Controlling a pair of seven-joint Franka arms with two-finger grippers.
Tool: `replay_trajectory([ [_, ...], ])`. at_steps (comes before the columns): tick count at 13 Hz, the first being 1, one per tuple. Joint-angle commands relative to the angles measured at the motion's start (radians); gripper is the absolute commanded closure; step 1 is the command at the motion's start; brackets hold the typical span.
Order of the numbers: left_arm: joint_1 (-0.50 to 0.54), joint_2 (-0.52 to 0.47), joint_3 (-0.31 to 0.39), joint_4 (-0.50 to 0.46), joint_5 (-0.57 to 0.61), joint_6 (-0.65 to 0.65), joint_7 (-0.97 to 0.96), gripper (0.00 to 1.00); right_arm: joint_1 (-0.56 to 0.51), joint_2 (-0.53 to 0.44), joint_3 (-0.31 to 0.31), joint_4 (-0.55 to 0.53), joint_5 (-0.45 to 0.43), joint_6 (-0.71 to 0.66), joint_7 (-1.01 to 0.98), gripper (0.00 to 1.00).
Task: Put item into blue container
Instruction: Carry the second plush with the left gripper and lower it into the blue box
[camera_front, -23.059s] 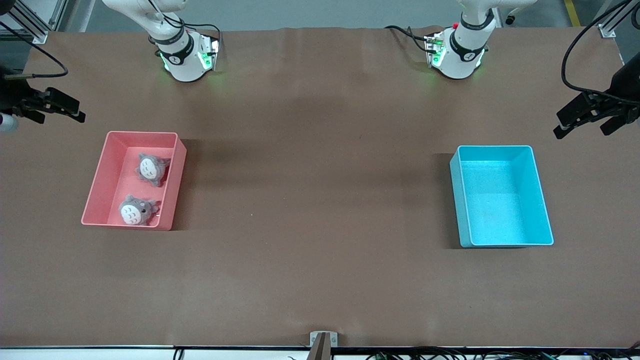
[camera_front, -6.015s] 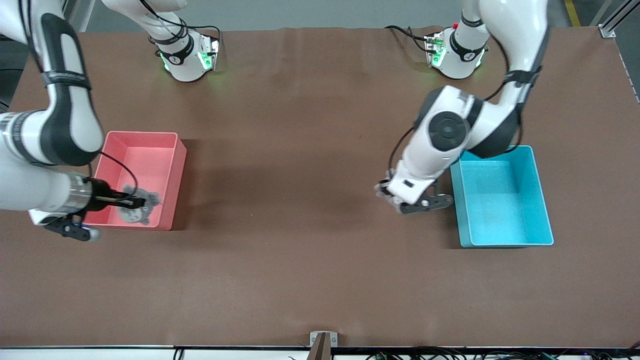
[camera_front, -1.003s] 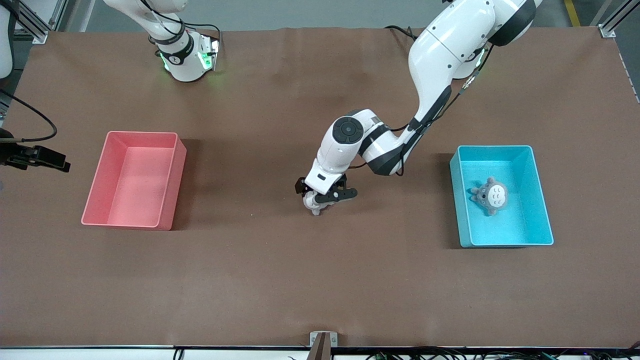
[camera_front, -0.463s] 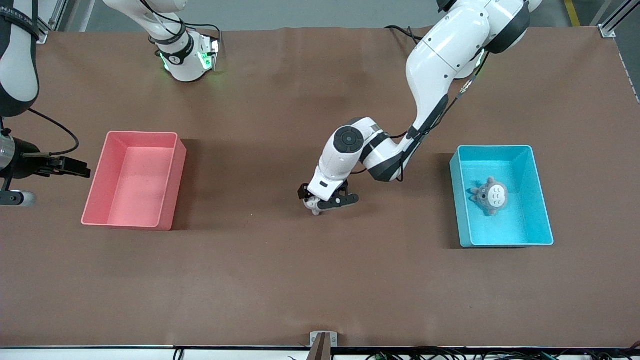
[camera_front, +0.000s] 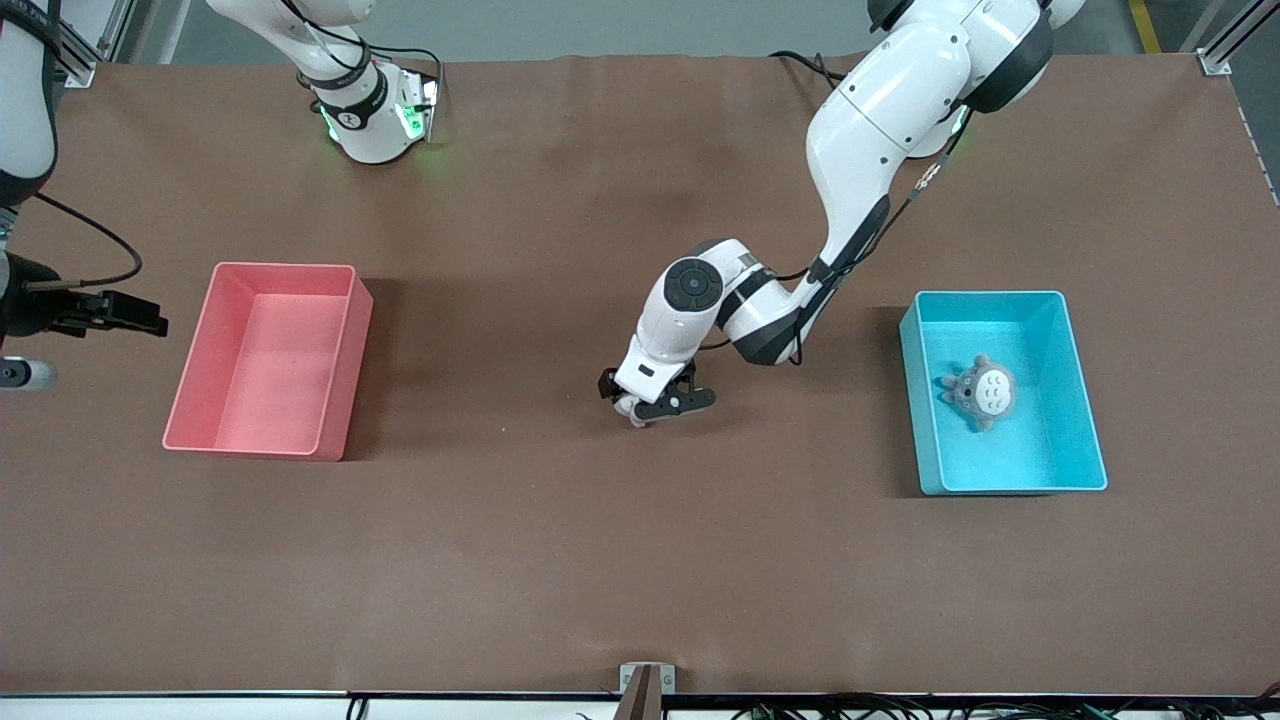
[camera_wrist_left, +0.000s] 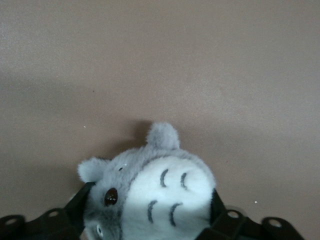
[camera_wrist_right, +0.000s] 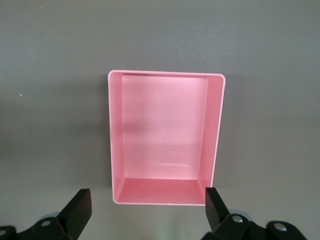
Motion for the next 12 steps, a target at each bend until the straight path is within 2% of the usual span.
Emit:
replay_trajectory([
  [1, -0.014, 0.009, 0.013, 0.021, 0.013, 0.006, -0.020, 0.63, 0.016, -0.109, 0.000, -0.119, 0.009, 0.024, -0.007, 0.00],
  [2, -0.014, 0.005, 0.013, 0.021, 0.006, 0.006, -0.020, 0.73, 0.028, -0.133, -0.001, -0.141, 0.005, 0.035, -0.004, 0.00],
  [4, -0.005, -0.006, 0.013, 0.022, 0.005, 0.006, -0.020, 0.83, 0.036, -0.156, -0.001, -0.152, -0.002, 0.029, -0.003, 0.00],
  [7, 0.021, -0.059, 0.010, 0.018, 0.006, -0.011, -0.020, 0.84, 0.039, -0.202, -0.001, -0.194, -0.003, 0.040, -0.003, 0.00],
  [9, 0.058, -0.148, 0.005, 0.004, 0.003, -0.091, -0.012, 0.84, 0.040, -0.222, -0.003, -0.213, -0.005, 0.038, -0.004, 0.00],
  [10, 0.093, -0.193, -0.001, -0.011, 0.002, -0.143, -0.006, 0.84, 0.040, -0.239, -0.003, -0.230, -0.005, 0.044, -0.003, 0.00],
  [12, 0.207, -0.288, -0.068, -0.063, -0.010, -0.233, 0.039, 0.84, 0.043, -0.276, -0.008, -0.268, -0.005, 0.055, -0.004, 0.00],
])
